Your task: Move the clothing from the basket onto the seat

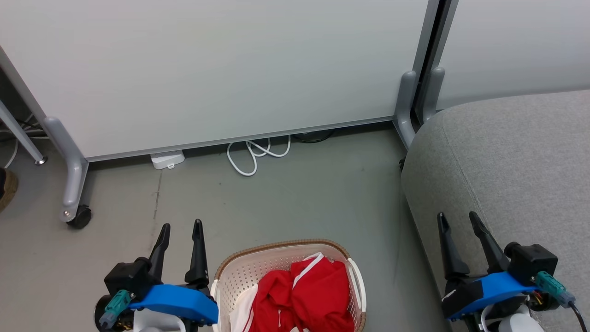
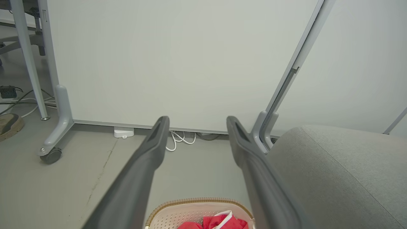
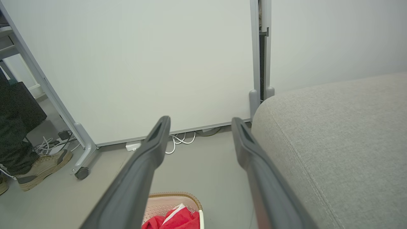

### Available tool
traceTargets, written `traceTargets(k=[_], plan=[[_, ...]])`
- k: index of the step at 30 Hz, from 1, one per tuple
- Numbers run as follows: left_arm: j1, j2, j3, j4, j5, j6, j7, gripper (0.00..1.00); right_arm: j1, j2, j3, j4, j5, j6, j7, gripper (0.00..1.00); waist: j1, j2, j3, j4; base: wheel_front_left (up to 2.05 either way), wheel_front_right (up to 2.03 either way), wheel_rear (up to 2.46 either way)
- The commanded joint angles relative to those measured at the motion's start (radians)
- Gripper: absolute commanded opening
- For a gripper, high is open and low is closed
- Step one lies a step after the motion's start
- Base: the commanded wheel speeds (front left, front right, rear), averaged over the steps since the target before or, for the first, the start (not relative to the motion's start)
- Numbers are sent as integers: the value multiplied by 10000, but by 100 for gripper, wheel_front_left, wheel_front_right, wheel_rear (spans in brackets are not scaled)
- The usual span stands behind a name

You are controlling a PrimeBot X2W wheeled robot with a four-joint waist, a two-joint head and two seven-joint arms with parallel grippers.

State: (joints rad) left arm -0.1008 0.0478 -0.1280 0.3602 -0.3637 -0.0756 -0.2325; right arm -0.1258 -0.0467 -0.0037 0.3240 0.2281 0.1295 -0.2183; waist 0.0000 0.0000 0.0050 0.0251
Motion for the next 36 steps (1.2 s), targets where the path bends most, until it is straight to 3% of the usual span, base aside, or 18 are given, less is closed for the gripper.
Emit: traceTargets(k=[1,15,36], plan=[[-155,38,-5,6,145,56,-108,100,-181,-59,13,17,-179,19,-75,100,0,0,-2,3,0,0,0],[-144,40,-40,137,812,66,-346,100,-204,-61,67,143,-1022,14,-303,100,0,0,-4,36,0,0,0],[-162,38,1,236,738,57,-342,100,-335,-59,107,179,-874,14,-342,100,0,0,143,-52,0,0,0]])
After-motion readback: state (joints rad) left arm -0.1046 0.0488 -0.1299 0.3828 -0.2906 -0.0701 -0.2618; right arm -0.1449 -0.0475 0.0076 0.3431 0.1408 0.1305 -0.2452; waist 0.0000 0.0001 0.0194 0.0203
